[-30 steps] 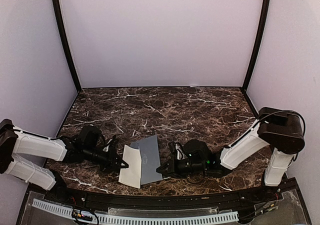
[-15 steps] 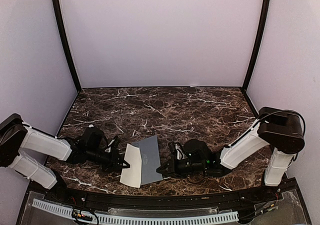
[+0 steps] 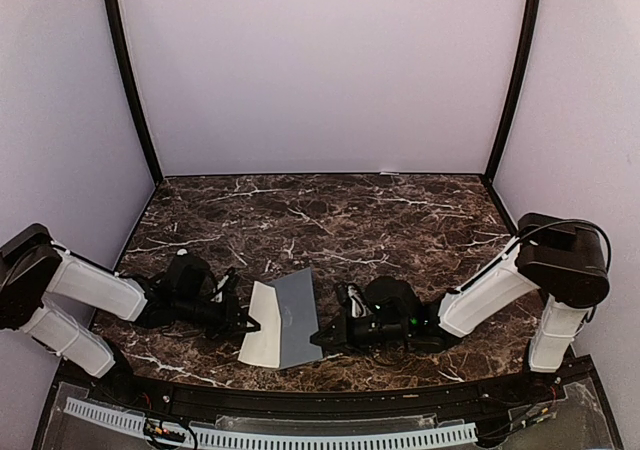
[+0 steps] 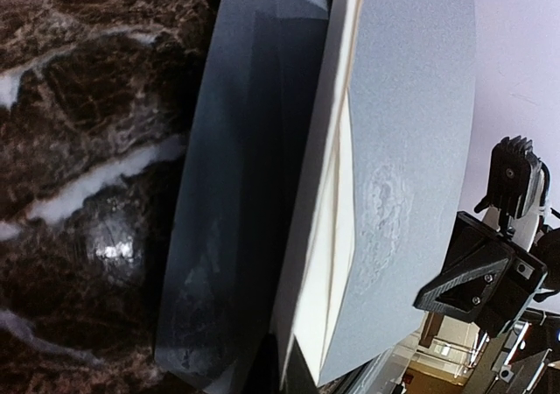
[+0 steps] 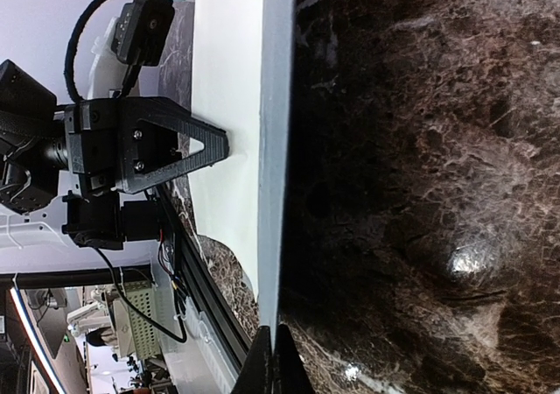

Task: Place the letter into the envelope and seal it
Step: Place the letter in the envelope.

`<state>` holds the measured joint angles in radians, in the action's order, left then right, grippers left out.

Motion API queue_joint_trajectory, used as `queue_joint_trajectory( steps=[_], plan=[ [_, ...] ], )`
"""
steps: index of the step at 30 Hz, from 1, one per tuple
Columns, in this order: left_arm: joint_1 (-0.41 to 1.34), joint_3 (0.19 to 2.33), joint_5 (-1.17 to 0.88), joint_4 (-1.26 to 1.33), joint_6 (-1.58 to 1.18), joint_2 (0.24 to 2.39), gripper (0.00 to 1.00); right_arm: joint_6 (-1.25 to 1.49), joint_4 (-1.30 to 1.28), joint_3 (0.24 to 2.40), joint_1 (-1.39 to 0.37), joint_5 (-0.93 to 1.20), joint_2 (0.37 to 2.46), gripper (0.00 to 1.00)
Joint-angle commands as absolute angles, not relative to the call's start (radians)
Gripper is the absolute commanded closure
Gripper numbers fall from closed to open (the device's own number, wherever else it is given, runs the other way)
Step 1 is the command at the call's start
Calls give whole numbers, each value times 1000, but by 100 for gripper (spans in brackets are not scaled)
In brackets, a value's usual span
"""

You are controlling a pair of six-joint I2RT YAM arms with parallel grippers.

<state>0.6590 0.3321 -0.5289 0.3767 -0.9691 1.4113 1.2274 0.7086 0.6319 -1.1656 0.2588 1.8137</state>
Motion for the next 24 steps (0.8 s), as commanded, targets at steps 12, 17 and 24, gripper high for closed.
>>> queue_joint_trajectory(
  steps=[12, 17, 24],
  plan=[
    [652, 348, -477, 487, -917, 1452, 100, 1197, 699, 672, -1192, 291, 1817, 100],
    [652, 399, -486, 418, -836, 1469, 100, 1197, 695, 670, -1192, 295, 1825, 100],
    [652, 416, -467, 370, -768, 1465, 100, 1192, 680, 672, -1192, 288, 1815, 100]
  ],
)
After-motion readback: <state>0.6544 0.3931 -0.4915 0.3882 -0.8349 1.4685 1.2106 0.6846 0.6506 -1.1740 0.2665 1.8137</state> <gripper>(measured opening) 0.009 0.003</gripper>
